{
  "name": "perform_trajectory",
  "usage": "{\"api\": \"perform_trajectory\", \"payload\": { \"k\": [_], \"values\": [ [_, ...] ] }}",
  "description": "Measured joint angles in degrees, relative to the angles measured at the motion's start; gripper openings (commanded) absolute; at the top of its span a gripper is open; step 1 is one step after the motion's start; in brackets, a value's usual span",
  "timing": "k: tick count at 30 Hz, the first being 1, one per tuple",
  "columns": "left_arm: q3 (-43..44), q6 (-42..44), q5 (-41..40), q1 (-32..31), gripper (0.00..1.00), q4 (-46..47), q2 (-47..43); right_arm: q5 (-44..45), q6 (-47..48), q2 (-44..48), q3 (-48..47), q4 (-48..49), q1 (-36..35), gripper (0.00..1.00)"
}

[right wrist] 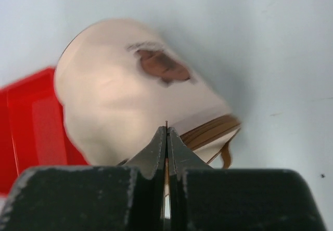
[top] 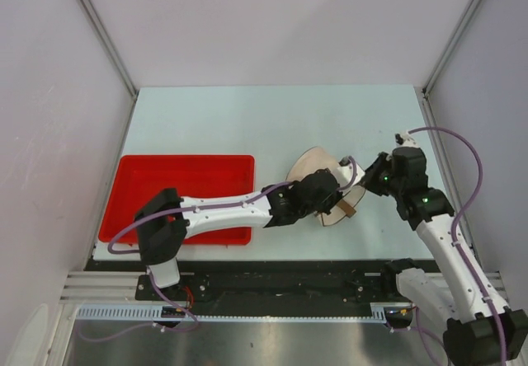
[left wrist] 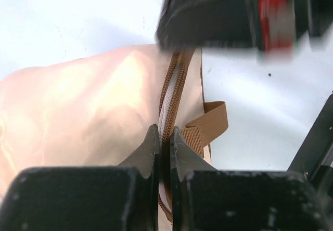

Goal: Unzip the laundry bag and remove the bra

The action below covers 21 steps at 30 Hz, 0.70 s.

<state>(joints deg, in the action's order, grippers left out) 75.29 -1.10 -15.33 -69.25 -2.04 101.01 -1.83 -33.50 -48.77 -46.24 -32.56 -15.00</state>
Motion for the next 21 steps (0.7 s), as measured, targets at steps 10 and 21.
{"api": "perform_trajectory", "payload": {
  "k": [10,21],
  "values": [
    [-15.4,-1.2,0.5,0.0,0.0,11.5,-9.5,-19.5,-3.2,-4.3,12.6,6.2,21.1,0.0],
    [-20.1,-2.7,0.1,0.2,1.0,14.8,-13.1,-22.7,-5.6,-0.3,12.6,9.7,19.4,0.0]
  ]
}}
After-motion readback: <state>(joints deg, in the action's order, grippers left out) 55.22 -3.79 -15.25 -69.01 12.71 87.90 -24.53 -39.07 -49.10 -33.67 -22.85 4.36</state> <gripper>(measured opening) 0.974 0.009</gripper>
